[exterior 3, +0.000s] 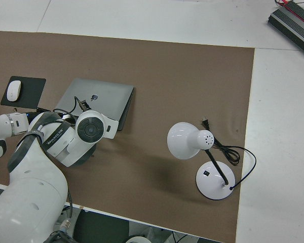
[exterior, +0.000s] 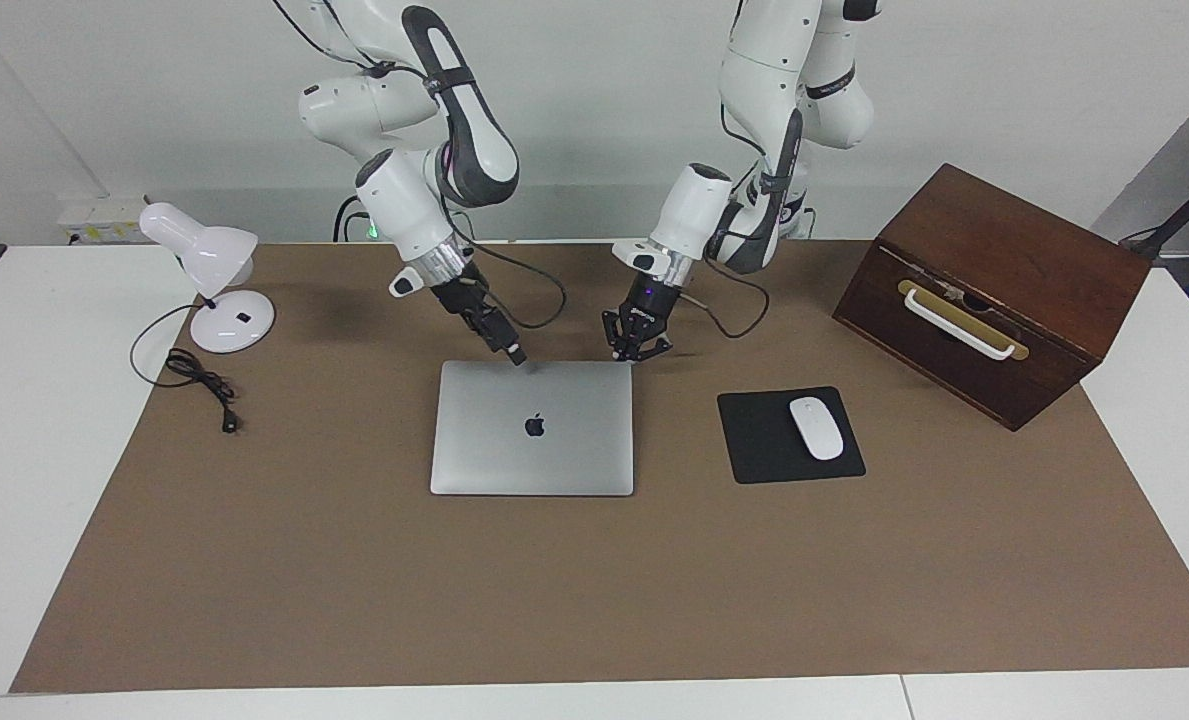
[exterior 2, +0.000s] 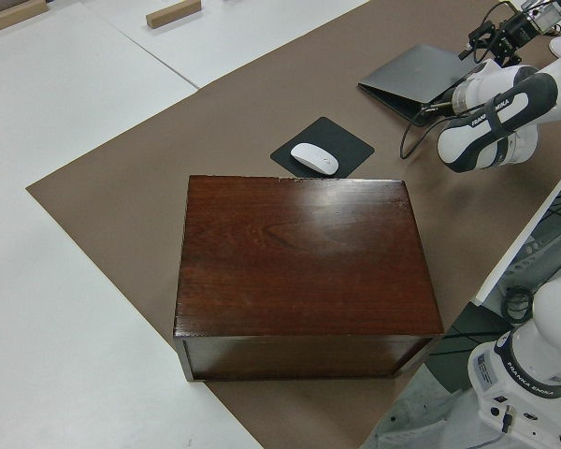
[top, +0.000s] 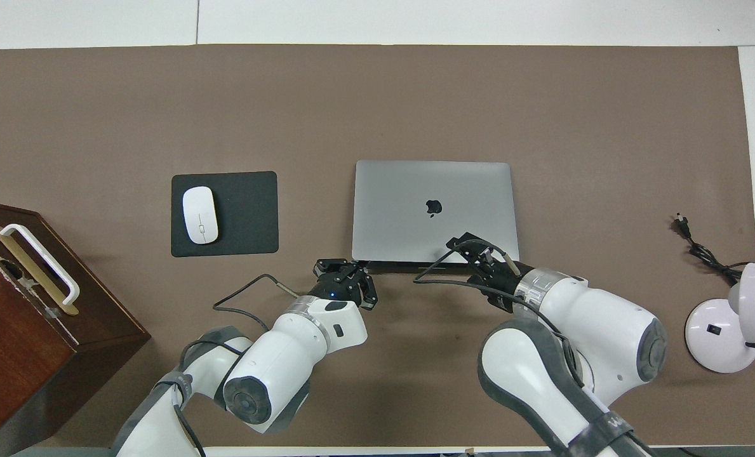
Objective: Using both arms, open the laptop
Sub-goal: 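Hold the laptop base with the left gripper while the right gripper catches the lid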
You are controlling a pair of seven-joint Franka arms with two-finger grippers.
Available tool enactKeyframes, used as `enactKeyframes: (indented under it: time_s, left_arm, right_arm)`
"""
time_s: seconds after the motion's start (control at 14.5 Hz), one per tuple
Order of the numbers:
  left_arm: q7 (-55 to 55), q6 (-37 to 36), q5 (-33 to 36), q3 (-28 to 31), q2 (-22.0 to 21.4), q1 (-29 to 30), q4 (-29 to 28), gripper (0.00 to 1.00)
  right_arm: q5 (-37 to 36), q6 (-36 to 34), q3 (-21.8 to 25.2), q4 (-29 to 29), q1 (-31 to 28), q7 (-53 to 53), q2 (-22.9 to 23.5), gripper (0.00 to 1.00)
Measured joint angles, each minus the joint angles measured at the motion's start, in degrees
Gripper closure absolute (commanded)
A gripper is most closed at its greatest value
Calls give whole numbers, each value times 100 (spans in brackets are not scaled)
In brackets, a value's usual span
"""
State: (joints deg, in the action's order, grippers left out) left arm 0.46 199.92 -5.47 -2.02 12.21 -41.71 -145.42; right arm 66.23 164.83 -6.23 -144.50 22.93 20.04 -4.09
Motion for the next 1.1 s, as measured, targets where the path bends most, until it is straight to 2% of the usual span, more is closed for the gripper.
enactKeyframes:
  time_s: [0.48, 1.1]
  left_arm:
    - [205, 4, 0, 47, 285, 27, 200, 100]
    - [441, 4, 0, 53, 320, 76, 249, 100]
  right_arm:
    - [0, 1, 4, 167, -91, -133, 172, 0]
    - [0, 1, 4, 424, -128, -134, 342, 0]
